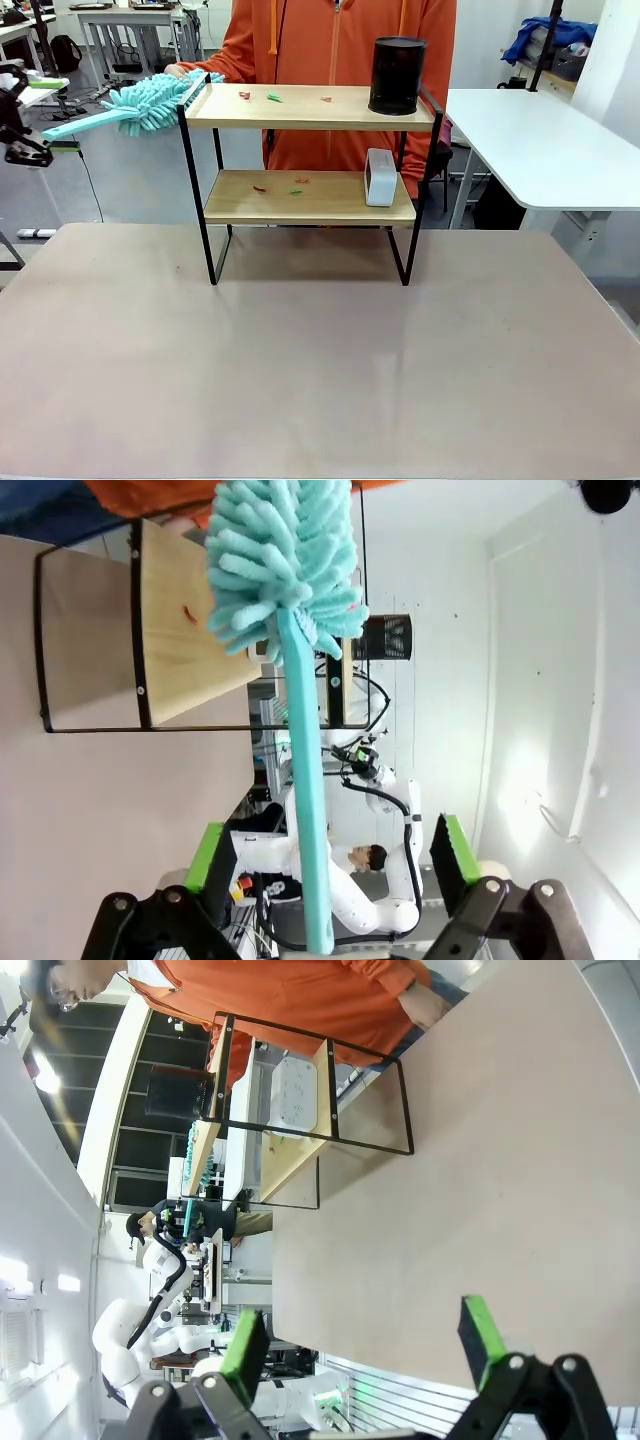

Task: Clean the shelf.
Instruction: Pick up the Duster from the human.

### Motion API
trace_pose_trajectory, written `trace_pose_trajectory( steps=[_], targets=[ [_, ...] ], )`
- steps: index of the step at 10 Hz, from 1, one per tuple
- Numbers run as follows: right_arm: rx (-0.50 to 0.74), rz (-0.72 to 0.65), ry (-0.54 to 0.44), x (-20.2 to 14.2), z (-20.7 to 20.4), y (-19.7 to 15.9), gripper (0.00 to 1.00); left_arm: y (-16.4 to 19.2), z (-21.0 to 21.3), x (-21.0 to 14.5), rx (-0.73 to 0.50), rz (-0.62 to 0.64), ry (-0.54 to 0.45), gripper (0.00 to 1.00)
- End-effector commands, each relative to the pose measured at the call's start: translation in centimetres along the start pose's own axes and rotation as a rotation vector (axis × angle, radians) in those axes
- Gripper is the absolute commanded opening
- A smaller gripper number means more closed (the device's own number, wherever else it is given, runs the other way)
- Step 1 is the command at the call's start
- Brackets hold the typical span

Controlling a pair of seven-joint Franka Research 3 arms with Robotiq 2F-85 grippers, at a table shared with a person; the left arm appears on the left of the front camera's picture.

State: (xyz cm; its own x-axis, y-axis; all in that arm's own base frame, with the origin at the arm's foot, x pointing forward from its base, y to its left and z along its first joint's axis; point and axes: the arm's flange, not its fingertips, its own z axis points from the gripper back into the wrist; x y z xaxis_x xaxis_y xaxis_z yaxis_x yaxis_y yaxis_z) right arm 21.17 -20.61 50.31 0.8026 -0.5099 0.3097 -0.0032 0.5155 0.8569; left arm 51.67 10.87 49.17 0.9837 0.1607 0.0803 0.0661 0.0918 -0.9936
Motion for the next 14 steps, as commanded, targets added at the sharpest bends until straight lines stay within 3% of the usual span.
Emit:
trace_pose_trajectory(
  steps=[1, 6, 7, 8, 9, 11, 12, 14],
  targets=[
    [0.023, 0.026, -0.011, 0.2, -0.1, 0.1, 1.0, -0.7, -0.9, 1.1, -0.022, 0.019, 0.007, 1.0],
    [0.023, 0.026, -0.011, 0.2, -0.1, 0.1, 1.0, 0.3, -1.5, 1.1, -0.017, 0.021, 0.002, 1.0],
    [0.023, 0.026, -0.011, 0.2, -0.1, 0.1, 1.0, 0.3, -1.6, 1.0, -0.022, 0.017, 0.008, 0.42],
    [0.023, 0.026, -0.011, 0.2, -0.1, 0.1, 1.0, 0.3, -1.7, 1.0, -0.029, 0.016, 0.006, 0.42],
    [0.023, 0.026, -0.011, 0.2, -0.1, 0.1, 1.0, 0.4, -1.7, 1.0, -0.03, 0.012, 0.005, 0.0],
    [0.023, 0.026, -0.011, 0.2, -0.1, 0.1, 1.0, 0.4, -1.7, 1.0, -0.029, 0.006, -0.007, 0.0],
    [0.023, 0.026, -0.011, 0.2, -0.1, 0.1, 1.0, 0.3, -1.7, 1.0, -0.033, 0.002, -0.009, 0.17],
    [0.023, 0.026, -0.011, 0.2, -0.1, 0.1, 1.0, 0.4, -1.8, 1.0, -0.041, 0.007, 0.001, 0.0]
  ],
)
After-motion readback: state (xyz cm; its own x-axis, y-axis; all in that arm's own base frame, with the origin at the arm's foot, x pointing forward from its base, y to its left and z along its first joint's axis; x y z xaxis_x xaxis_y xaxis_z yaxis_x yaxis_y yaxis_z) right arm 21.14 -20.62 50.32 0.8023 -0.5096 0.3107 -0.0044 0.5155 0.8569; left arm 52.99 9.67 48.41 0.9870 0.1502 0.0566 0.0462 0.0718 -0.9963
